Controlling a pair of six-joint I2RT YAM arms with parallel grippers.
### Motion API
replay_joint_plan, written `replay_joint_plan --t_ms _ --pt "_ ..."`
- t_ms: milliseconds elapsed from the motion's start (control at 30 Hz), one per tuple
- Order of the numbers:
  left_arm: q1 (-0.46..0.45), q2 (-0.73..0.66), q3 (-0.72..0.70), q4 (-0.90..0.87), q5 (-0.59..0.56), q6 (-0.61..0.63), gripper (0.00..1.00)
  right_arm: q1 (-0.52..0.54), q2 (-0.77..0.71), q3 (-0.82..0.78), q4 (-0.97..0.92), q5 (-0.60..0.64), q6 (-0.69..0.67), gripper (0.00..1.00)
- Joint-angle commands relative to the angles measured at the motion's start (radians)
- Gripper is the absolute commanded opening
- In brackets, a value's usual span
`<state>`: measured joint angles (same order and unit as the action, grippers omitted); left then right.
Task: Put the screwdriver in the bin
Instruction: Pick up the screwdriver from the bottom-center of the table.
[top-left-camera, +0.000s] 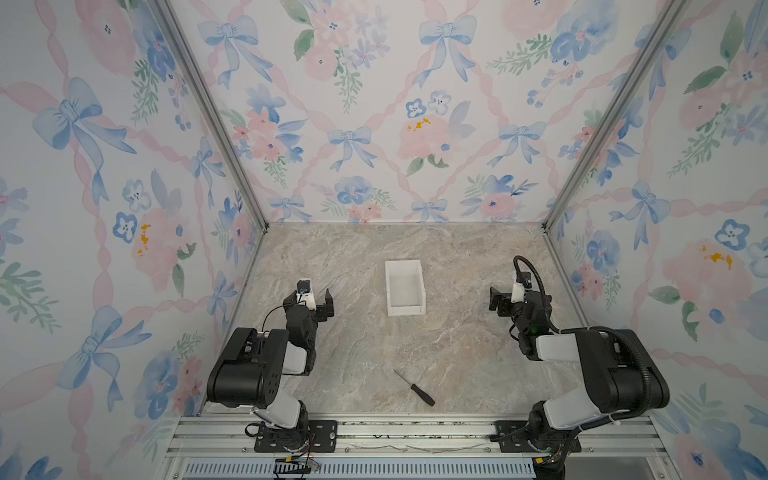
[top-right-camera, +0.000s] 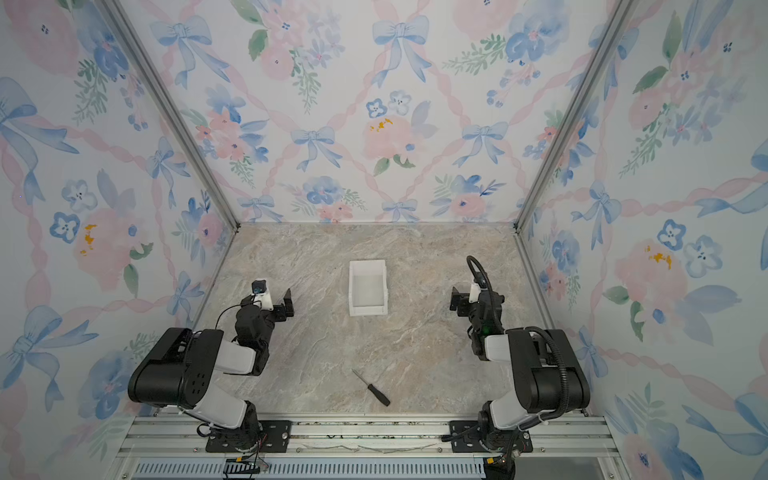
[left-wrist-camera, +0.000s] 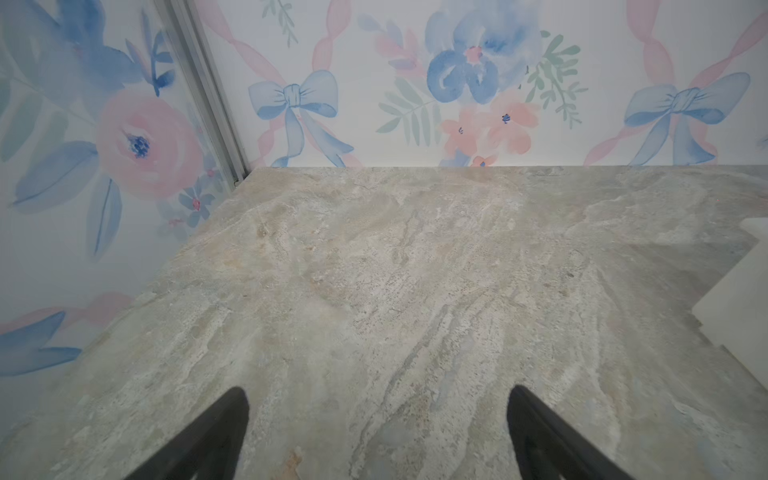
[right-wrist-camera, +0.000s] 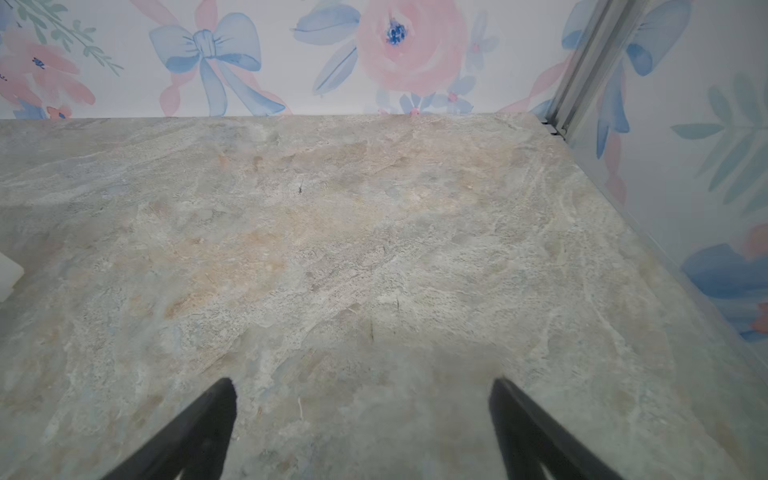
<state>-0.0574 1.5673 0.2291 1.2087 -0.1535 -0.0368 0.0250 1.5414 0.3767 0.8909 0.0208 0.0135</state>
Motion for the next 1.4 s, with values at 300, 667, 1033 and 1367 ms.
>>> replay_joint_plan --t_ms 300,667,1033,1367 --pt "0.005 0.002 0.006 0.02 -0.009 0.015 0.98 -0.009 0.008 0.019 0.013 -0.014 -0.006 0.97" --pt "0.006 0.003 0.006 0.019 -0.008 0.015 0.98 -0.007 0.008 0.018 0.013 -0.014 -0.006 0.97" --pt "0.009 0.002 0.014 0.008 0.038 0.029 0.98 -0.008 0.008 0.019 0.013 -0.015 -0.007 0.97" --pt "0.034 -0.087 0.238 -0.473 0.122 0.04 0.98 0.049 -0.145 0.167 -0.375 0.165 -0.012 0.97"
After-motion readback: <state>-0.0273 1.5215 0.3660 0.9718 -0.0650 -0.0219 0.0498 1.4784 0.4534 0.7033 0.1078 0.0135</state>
